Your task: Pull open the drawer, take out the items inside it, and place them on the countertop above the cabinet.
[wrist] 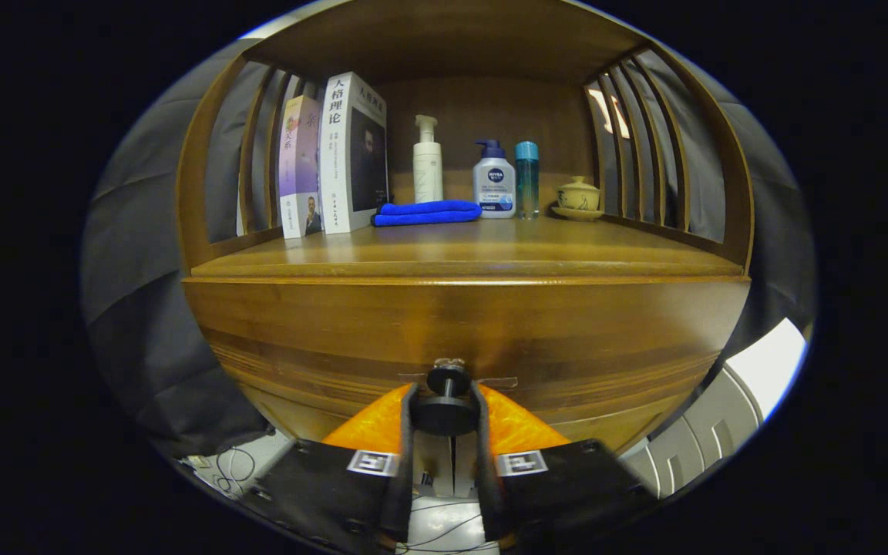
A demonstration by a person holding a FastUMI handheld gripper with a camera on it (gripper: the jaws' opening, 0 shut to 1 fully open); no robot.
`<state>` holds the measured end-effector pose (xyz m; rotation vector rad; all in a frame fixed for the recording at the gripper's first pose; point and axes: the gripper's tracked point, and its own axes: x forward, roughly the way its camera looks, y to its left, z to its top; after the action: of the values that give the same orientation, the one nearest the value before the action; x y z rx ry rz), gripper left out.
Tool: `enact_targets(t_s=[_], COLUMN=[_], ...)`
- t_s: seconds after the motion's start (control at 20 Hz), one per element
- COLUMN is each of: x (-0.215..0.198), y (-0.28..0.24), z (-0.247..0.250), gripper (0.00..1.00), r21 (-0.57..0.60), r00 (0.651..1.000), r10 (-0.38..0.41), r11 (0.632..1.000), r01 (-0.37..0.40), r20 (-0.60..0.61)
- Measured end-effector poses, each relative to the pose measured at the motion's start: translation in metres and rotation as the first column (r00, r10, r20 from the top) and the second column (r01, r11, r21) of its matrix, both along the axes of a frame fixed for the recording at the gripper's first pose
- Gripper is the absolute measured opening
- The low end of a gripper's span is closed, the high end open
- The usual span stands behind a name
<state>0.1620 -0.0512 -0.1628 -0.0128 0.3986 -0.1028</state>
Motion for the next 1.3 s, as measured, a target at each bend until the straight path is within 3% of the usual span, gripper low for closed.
enact_targets(t_s=[0.05, 0.35, 1.3], x=[-0.002, -0.027, -0.148], y=[0.001, 0.001, 0.018], z=[0.001, 0.004, 0.002], gripper=[0.26, 0.26, 0.26], r21=[-0.009, -0.027, -0.067], r00=[1.000, 1.000, 0.991], r10=[0.000, 0.005, 0.135], r11=[1.000, 1.000, 0.989], r01=[0.000, -0.005, -0.135], r20=[0.000, -0.003, -0.005])
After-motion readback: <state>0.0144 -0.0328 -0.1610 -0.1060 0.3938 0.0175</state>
